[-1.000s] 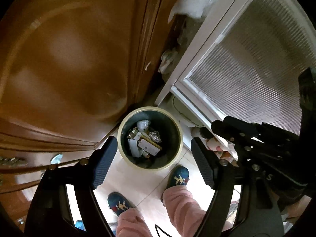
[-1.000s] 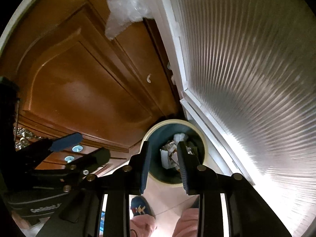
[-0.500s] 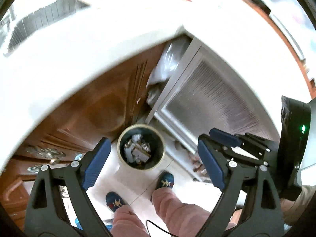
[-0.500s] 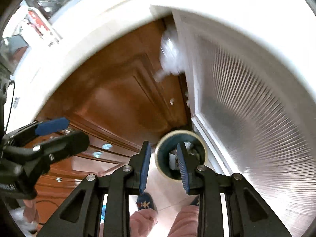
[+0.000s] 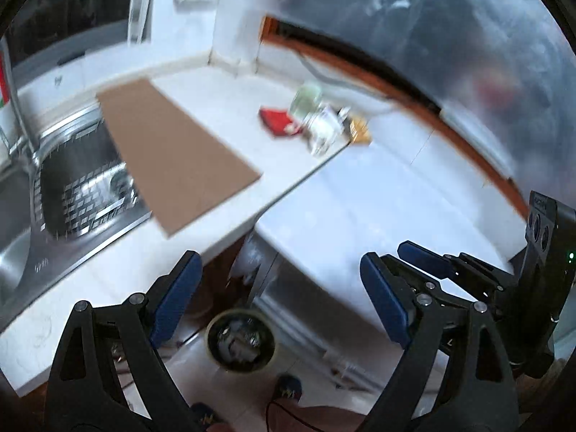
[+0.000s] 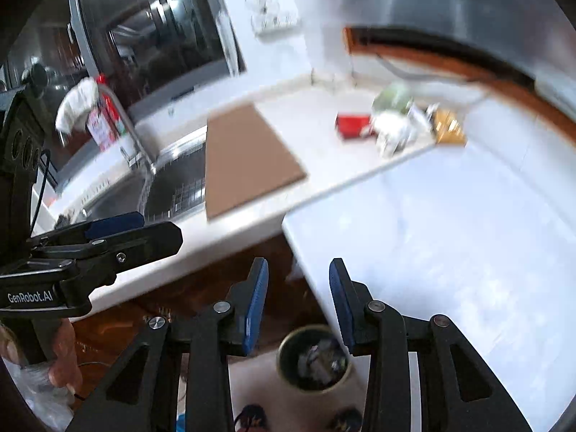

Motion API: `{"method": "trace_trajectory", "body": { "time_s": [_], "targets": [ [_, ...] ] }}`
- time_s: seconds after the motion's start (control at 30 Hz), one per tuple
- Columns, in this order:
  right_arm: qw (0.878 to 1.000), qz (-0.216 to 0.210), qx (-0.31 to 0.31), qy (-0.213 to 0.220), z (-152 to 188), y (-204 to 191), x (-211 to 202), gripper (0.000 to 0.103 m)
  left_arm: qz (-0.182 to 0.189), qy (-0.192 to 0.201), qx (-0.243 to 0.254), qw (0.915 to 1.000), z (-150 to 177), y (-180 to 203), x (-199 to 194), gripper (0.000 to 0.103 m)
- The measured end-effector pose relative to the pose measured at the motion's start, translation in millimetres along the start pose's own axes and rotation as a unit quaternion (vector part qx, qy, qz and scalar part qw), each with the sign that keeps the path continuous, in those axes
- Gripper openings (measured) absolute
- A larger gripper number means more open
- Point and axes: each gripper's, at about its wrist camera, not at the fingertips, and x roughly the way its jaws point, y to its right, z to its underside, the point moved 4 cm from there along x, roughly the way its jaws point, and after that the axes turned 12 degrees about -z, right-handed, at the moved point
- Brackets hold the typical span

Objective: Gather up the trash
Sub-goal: 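Raise both grippers back up over the counter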

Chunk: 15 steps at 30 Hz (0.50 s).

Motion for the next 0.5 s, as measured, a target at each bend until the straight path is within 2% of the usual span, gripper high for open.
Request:
{"method": "trace_trajectory", "body": {
  "time_s": [0.17, 0.4, 0.5],
  "targets": [
    [0.999, 0.004, -0.012, 0.041, -49, 21, -59, 0.044, -0.001, 0.026, 0.006, 0.9996, -38, 38, -16, 0.088],
    [0.996, 0.025, -0.017, 0.082, -98, 64, -104, 0.053, -0.002, 0.028, 0.021, 0.9994, -76, 79, -5, 0.088],
    [0.995, 0.036, -0.012, 0.095, -115, 86, -110, 0.056, -0.017, 0.029, 0.018, 0.9993, -94, 85, 3, 0.088]
  ]
}}
